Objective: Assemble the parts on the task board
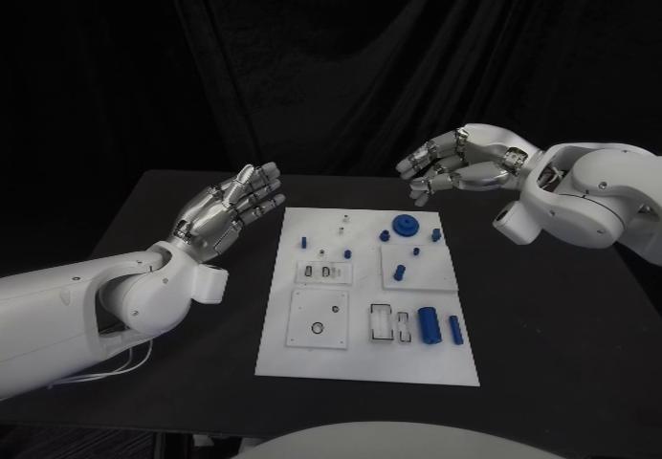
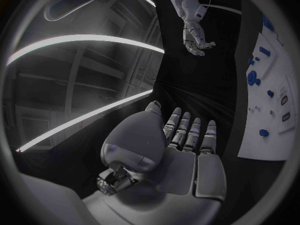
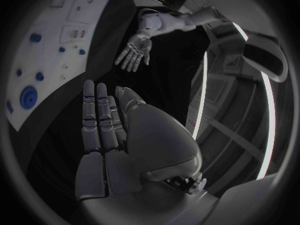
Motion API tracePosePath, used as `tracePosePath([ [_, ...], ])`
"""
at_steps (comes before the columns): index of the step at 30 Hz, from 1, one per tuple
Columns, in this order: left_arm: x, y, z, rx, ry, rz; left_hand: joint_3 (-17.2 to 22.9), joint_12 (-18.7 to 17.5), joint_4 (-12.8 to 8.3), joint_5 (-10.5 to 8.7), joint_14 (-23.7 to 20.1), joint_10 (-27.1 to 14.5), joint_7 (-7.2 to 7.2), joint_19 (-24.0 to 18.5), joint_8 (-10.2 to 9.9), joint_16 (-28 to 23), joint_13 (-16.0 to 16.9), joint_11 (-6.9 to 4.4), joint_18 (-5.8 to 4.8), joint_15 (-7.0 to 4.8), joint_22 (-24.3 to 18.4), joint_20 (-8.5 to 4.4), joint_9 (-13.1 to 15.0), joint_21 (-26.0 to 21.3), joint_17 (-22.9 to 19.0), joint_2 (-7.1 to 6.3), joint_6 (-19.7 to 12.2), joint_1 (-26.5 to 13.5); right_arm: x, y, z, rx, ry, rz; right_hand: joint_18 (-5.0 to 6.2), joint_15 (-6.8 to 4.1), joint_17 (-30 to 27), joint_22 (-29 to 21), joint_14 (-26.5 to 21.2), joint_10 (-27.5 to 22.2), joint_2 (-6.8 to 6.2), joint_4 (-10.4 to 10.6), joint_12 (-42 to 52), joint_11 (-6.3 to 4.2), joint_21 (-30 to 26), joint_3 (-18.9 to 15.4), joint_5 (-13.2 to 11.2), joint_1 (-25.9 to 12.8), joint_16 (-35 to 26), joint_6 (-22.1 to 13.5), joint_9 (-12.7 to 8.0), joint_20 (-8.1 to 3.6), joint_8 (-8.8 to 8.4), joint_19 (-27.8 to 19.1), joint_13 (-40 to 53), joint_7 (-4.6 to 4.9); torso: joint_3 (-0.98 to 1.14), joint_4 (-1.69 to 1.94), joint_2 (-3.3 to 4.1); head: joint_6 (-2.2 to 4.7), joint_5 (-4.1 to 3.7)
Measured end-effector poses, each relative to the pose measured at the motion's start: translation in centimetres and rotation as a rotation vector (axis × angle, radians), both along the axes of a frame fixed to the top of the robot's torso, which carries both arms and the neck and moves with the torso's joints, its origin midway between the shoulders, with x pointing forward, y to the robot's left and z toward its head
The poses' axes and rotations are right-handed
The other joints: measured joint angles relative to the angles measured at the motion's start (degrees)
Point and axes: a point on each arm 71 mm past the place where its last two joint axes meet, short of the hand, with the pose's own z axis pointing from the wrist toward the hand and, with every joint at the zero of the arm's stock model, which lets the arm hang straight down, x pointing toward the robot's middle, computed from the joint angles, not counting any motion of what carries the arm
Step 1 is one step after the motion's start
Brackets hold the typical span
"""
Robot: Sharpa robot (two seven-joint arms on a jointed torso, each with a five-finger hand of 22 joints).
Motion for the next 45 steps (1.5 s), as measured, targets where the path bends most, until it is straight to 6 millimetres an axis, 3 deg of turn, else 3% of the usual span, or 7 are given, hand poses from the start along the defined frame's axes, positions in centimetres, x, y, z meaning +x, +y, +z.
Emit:
tracePosePath([
  [4, -0.2, 0.1, 0.3, -0.009, 0.002, 0.001, 0.0, 0.17, 0.0, 0.0, -0.24, -0.12, -0.01, -0.19, 0.0, 0.04, 0.02, 0.3, -0.01, 0.23, 0.0, 0.19, 0.0, 0.0, 0.0, 0.0, 0.01, 0.0, 0.3, 0.8, 0.3, -0.22, -0.169, 0.014, 0.48, -4.54, 8.63, 4.87, 14.57, 4.32, -3.46, 5.88, -0.48, -2.9, 8.77, -2.68, -9.93, -6.19, 13.57, 1.97, -0.12, -3.95, -0.59, 12.3, 0.08, -1.45, -0.29, 0.28, 1.29, -0.12, -0.21],
  [8, -0.4, 0.2, 0.5, -0.015, 0.003, 0.005, -0.02, 0.34, -0.02, 0.0, -1.2, -0.66, 0.0, -0.55, 0.0, -0.11, 0.02, 0.84, 0.0, 0.35, -0.12, 0.55, 0.0, -0.15, -0.16, 0.0, 0.0, 0.0, 0.4, 1.3, 0.6, -0.4, -0.329, 0.012, 0.36, -5.67, 22.56, 18.12, 17.2, 7.81, -5.14, 8.72, -2.07, -3.64, 20.28, -1.84, -9.5, -7.03, 27.78, 4.4, -0.13, -5.06, -2.38, 17.74, 0.07, -2.16, -0.71, 0.94, 2.71, 0.29, -1.28],
  [10, -0.5, 0.3, 0.6, -0.018, 0.003, 0.006, -0.19, 0.62, -0.16, 0.0, -4.99, -1.7, 0.01, -2.32, 0.0, -1.87, -0.1, 0.46, 0.0, -0.98, -0.53, -0.26, 0.0, -1.31, -0.69, 0.0, 0.0, 0.0, 0.4, 1.7, 0.7, -0.479, -0.413, 0.01, -1.96, -6.0, 37.69, 33.52, 21.1, 12.91, -6.09, 10.08, -3.53, -3.98, 31.82, -0.9, -7.66, -7.12, 39.16, 6.11, 0.21, -5.45, -4.19, 22.64, 0.09, -2.88, -0.93, 1.26, 3.43, 0.38, -1.78],
  [15, -0.8, 0.5, 1.0, -0.024, -0.002, 0.007, -0.58, -0.05, -0.08, 0.0, -7.88, -3.67, 0.01, -3.9, -0.26, -3.12, -0.43, -0.59, -0.01, -2.33, -0.89, -1.67, -0.01, -2.24, -1.15, 0.0, -0.01, 0.0, 0.4, 1.9, 0.7, -0.607, -0.552, -0.004, -2.31, -6.41, 45.42, 42.14, 22.21, 15.5, -7.45, 10.79, -8.04, -4.14, 38.28, 1.27, -5.23, -6.2, 44.59, 6.91, 0.56, -5.67, -6.9, 23.68, 0.09, -3.69, -1.57, 1.83, 4.99, 0.83, -2.83],
  [30, -1.5, 0.5, 1.7, -0.029, -0.01, 0.002, -0.57, -0.46, -0.08, 0.0, -9.45, -5.85, 0.35, -5.13, -0.26, -3.88, -0.66, -0.95, -0.01, -2.67, -1.23, -2.49, -0.01, -2.9, -1.56, 0.0, -0.35, 0.0, 0.4, 1.9, -1.3, -0.757, -0.657, -0.018, -2.33, -6.34, 47.47, 45.05, 21.62, 11.57, -8.64, 10.22, -13.1, -4.11, 39.97, 2.88, -4.79, -6.21, 45.52, 7.33, 0.84, -5.55, -9.31, 22.31, 0.11, -3.83, -3.24, 3.41, 8.64, 3.13, -5.39],
  [37, -1.7, 0.2, 1.8, -0.035, -0.009, -0.007, -0.57, -0.46, -0.09, 0.0, -9.45, -5.86, 0.47, -5.13, -0.26, -3.88, -0.66, -0.95, -0.02, -2.66, -1.24, -2.49, -0.02, -2.9, -1.55, 0.0, -0.47, 0.0, 0.3, 1.6, -1.9, -0.781, -0.65, -0.02, -3.18, -6.35, 49.45, 46.36, 22.06, 11.57, -8.64, 9.98, -13.1, -4.11, 40.73, 3.12, -4.14, -6.21, 46.79, 7.19, 0.95, -5.56, -9.54, 22.74, 0.25, -4.01, -3.59, 3.62, 9.55, 4.16, -6.56],
  [45, -1.7, 0.1, 1.7, -0.046, -0.002, -0.007, -0.57, -0.46, -0.09, 0.28, -9.48, -6.06, 0.54, -5.24, -0.27, -3.88, -0.66, -0.74, -0.01, -2.62, -1.24, -2.37, -0.02, -2.9, -1.55, 0.0, -0.55, 0.0, 0.4, 1.2, -2.8, -0.807, -0.624, -0.02, -3.17, -6.35, 48.11, 45.7, 22.06, 11.57, -8.64, 9.74, -13.1, -4.11, 40.74, 3.67, -3.22, -6.21, 46.29, 7.47, 1.22, -5.55, -9.82, 22.74, 0.31, -4.29, -3.69, 3.61, 10.0, 3.78, -6.7],
])
